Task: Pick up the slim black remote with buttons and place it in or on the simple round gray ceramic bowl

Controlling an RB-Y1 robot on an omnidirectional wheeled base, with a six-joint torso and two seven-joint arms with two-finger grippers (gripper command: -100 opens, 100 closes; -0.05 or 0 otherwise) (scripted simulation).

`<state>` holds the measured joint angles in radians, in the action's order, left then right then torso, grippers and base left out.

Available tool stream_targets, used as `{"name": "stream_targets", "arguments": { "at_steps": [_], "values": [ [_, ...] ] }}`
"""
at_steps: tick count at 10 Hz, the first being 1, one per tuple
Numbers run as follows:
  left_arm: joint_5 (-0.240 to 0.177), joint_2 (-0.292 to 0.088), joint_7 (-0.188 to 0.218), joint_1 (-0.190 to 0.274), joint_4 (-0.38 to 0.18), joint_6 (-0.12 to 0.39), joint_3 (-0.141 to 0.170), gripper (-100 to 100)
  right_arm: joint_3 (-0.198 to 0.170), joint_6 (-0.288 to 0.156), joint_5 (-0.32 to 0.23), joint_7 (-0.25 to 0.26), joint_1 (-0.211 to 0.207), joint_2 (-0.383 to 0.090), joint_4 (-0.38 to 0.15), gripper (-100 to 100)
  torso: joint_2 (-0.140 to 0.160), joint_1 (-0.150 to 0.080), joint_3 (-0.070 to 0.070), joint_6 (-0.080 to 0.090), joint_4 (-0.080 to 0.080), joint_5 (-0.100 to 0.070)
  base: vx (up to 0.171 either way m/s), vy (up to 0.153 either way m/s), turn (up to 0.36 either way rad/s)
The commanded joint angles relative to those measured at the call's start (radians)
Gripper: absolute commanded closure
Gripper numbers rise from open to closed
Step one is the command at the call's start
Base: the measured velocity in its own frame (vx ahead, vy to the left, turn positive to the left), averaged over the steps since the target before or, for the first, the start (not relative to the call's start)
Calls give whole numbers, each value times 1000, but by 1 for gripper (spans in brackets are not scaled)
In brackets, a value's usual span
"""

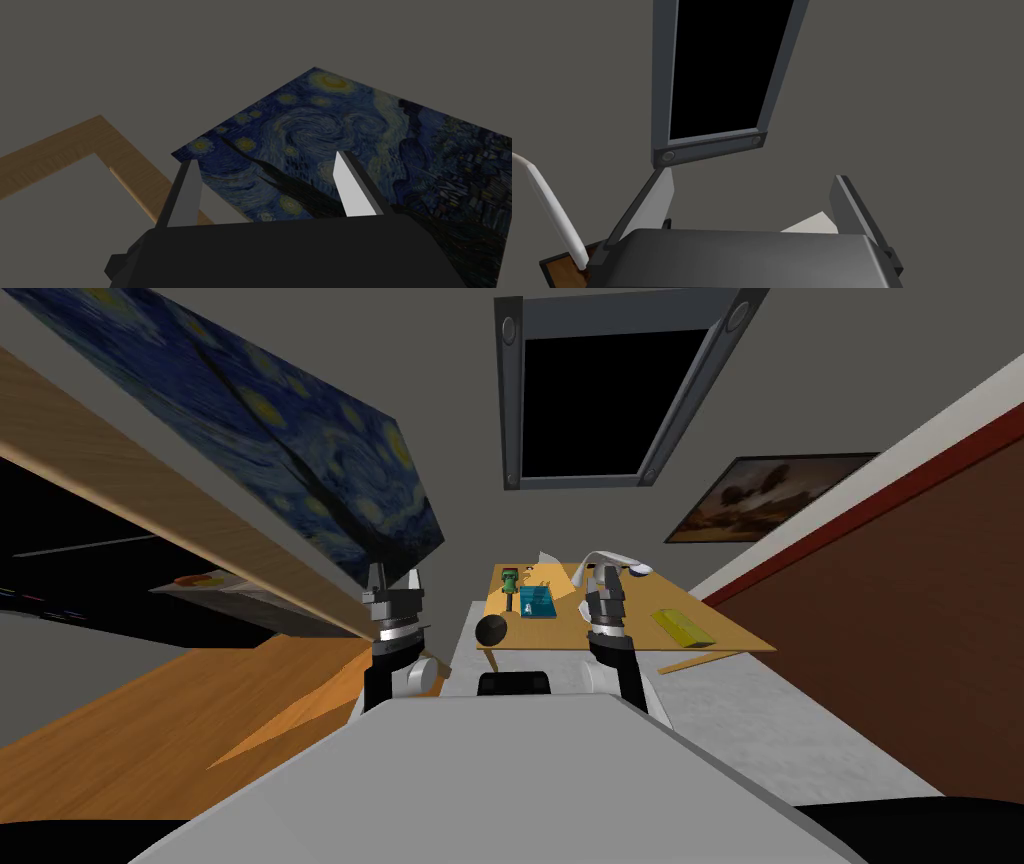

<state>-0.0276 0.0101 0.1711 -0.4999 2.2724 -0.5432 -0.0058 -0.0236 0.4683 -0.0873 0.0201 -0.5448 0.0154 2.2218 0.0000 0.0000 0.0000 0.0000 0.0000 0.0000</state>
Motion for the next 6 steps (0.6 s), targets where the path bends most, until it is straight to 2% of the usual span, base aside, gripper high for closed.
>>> {"name": "stream_targets", "arguments": {
  "at_steps": [1,4,6],
  "values": [
    [0,0,0,0,0,0,0,0,-4,-13,-11,19,1,-37,-11,-100,0,0,0,0,0,0,-35,-11,132],
    [0,0,0,0,0,0,0,0,-17,-43,-37,65,3,-113,-39,-100,4,-2,2,0,1,0,-57,-27,171],
    [0,0,0,0,0,0,0,0,-31,-70,-62,109,4,-177,-66,-100,4,-2,2,0,1,-1,-58,-28,244]
  ]
}}
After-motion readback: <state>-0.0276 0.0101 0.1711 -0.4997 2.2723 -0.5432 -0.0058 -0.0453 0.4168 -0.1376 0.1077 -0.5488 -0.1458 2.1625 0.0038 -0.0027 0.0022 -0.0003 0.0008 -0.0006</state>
